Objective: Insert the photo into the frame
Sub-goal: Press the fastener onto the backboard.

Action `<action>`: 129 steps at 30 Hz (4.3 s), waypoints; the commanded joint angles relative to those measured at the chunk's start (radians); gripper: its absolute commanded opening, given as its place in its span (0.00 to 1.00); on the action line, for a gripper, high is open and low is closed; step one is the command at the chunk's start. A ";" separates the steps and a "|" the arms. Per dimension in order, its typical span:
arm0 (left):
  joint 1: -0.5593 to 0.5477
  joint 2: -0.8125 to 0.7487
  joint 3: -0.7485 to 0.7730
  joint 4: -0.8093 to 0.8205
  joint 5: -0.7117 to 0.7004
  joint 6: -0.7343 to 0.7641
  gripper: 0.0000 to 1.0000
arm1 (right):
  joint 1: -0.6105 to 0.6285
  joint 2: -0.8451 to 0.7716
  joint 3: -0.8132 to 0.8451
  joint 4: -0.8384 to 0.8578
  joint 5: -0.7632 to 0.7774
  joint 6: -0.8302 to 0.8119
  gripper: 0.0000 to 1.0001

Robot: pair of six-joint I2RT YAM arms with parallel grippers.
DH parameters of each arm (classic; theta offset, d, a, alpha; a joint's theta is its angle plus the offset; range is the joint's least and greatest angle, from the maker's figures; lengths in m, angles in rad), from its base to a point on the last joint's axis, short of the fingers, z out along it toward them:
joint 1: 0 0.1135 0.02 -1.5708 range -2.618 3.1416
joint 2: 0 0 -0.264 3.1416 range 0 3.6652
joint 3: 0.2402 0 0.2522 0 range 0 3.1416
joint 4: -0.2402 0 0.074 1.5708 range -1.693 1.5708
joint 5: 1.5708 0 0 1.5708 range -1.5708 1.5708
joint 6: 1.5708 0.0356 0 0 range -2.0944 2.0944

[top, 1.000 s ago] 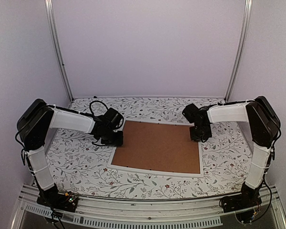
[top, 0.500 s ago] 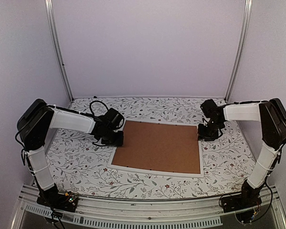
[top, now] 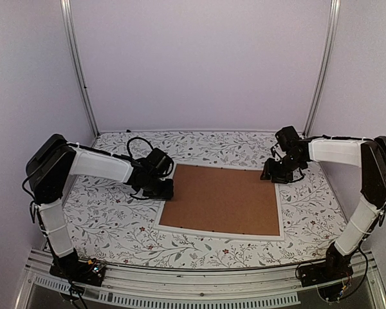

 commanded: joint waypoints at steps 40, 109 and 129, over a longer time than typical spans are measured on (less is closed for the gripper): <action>-0.014 0.058 0.008 -0.124 0.047 0.016 0.40 | -0.129 0.100 -0.253 0.079 -0.108 -0.056 0.15; 0.215 0.096 0.257 -0.220 0.097 0.166 0.54 | -0.096 0.130 -0.075 0.023 -0.093 -0.141 0.41; 0.156 0.177 0.289 -0.253 0.006 0.154 0.54 | -0.094 0.098 -0.118 0.037 -0.096 -0.132 0.41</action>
